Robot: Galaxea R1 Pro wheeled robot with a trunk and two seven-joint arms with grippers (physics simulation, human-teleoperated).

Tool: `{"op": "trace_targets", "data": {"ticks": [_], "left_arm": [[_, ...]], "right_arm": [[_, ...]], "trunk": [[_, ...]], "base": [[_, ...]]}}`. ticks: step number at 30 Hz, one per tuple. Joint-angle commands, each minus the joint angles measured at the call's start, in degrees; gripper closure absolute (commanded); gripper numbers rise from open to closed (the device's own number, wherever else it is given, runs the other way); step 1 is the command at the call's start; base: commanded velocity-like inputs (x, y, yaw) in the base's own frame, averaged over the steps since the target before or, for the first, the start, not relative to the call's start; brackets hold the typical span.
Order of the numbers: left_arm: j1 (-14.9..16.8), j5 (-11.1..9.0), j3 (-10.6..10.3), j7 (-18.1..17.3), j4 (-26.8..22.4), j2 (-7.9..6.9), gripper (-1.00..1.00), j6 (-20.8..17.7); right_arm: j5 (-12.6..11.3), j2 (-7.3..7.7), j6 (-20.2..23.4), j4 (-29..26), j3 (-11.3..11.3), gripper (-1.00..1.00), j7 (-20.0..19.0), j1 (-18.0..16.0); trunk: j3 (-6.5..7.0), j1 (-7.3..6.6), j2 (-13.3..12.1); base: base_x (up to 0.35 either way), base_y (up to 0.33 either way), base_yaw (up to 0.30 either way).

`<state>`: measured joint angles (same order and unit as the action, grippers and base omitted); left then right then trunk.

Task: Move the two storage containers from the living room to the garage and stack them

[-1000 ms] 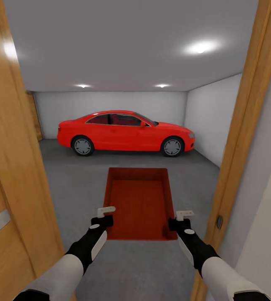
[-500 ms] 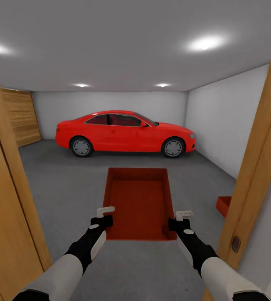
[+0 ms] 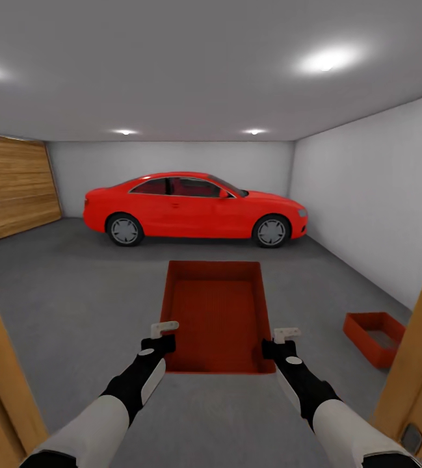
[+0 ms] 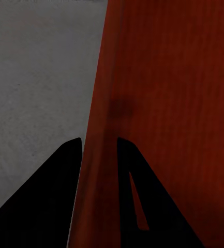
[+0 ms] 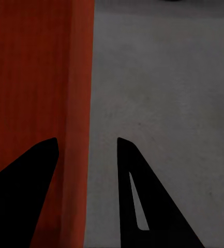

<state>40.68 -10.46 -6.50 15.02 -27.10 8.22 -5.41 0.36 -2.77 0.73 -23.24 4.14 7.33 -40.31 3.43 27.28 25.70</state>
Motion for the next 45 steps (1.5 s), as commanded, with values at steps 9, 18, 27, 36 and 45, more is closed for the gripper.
{"op": "trace_targets", "data": {"ticks": [9,18,27,36,45], "left_arm": [[0.01,0.35,2.01,3.17,-0.17,-1.31,1.0,-0.48],[0.01,0.37,2.01,3.17,-0.16,-1.28,1.0,-0.48],[0.01,0.36,2.01,3.17,-0.14,-1.28,1.0,-0.48],[0.01,0.36,2.01,3.17,-0.14,-1.33,1.0,-0.48],[0.01,0.42,2.01,3.17,-0.14,-1.31,1.0,-0.48]], "right_arm": [[0.43,0.4,0.06,-0.03,-3.96,1.0,0.96,-0.03],[0.43,0.45,0.18,-0.02,-3.95,1.0,0.94,-0.03],[0.47,0.41,0.21,-0.05,-3.96,1.0,0.99,-0.03],[0.52,0.44,0.15,-0.05,-3.94,1.0,0.99,-0.03],[0.52,0.45,0.14,-0.05,-3.95,1.0,0.97,-0.03]], "trunk": [[-0.01,0.05,0.04],[-0.01,0.05,0.04],[-0.01,0.05,0.04],[-0.01,0.05,0.04],[-0.01,0.05,0.04]], "base": [[0.321,0.0,0.0],[0.321,0.0,0.0],[0.321,0.0,0.0],[0.321,0.03,0.0],[0.321,0.073,0.0]]}}
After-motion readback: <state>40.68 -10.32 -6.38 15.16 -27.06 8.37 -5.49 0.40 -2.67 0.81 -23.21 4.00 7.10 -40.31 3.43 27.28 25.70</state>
